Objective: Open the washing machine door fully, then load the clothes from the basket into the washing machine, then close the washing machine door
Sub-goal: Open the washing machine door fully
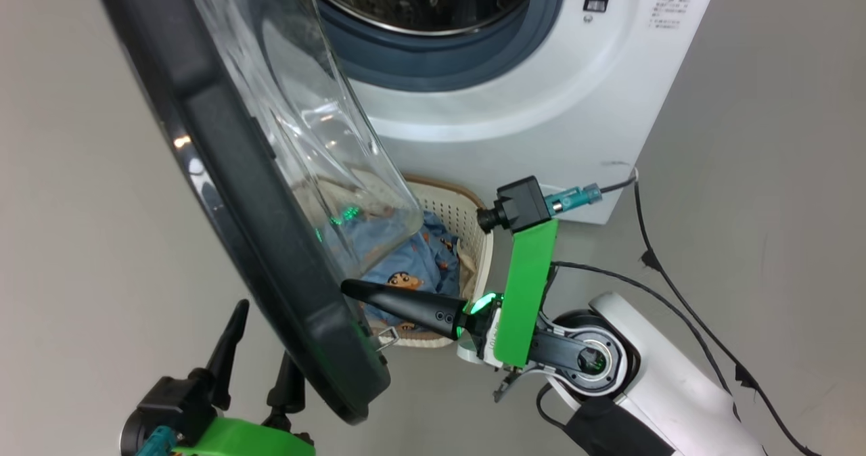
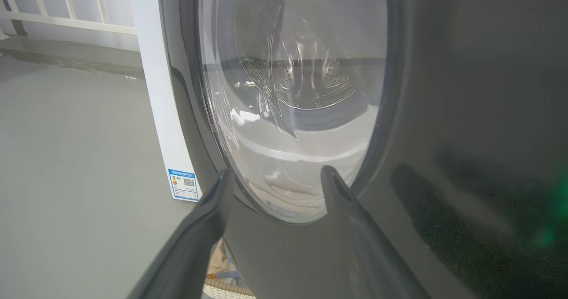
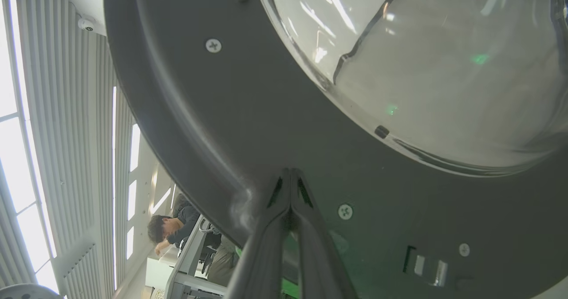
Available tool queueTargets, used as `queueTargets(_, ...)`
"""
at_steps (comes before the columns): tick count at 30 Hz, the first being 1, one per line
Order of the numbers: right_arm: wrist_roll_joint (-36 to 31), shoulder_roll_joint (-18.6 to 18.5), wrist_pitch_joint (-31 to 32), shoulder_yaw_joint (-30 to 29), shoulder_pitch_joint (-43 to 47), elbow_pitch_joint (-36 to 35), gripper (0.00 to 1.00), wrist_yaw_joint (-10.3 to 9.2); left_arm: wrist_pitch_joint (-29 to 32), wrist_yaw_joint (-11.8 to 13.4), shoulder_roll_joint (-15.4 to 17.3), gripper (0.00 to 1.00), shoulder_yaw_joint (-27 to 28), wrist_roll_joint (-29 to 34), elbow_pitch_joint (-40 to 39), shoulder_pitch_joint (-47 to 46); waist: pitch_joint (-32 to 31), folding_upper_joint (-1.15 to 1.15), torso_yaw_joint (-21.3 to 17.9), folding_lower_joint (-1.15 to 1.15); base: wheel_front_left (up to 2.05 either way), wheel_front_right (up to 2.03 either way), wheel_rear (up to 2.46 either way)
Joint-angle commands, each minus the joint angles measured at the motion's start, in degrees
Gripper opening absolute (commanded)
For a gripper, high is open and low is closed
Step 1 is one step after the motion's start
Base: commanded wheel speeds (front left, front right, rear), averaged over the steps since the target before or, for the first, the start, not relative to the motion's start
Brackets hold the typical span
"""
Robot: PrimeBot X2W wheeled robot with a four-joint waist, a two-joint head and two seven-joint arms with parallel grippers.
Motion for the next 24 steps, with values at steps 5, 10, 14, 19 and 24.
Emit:
queueTargets(5,-3.6,-0.8,-5.4,-0.7,1.5,-4.7,0.12,0.18,-0.4,0.1,0.9,1.00,2.7,0.4,-0.7,0.9,-2.9,0.00,-0.1,0.00,0.00,0.00,0.00)
queueTargets(10,-9.4,-5.9,-17.0,-0.5,2.2,-8.0,1.00,0.18,-0.4,-0.3,0.9,1.00,3.7,0.9,-0.5,2.4,-4.5,0.00,-0.6,0.00,0.00,0.00,0.00)
queueTargets(14,-14.3,-11.6,-29.1,1.5,3.0,-8.5,1.00,0.18,-0.4,-0.6,0.9,1.00,4.6,1.3,-0.3,3.1,-5.5,0.00,-1.3,0.00,0.00,0.00,0.00)
queueTargets(19,-19.9,-18.1,-42.0,5.5,4.1,-6.0,1.00,0.18,-0.4,-0.8,0.9,1.00,5.4,1.5,-0.3,3.7,-6.5,0.00,-2.0,0.00,0.00,0.00,0.00)
queueTargets(24,-25.4,-23.4,-47.4,4.7,7.4,-2.7,1.00,0.18,-0.4,-1.2,0.9,1.00,5.9,1.9,-0.1,4.5,-7.7,0.00,-2.8,0.00,0.00,0.00,0.00)
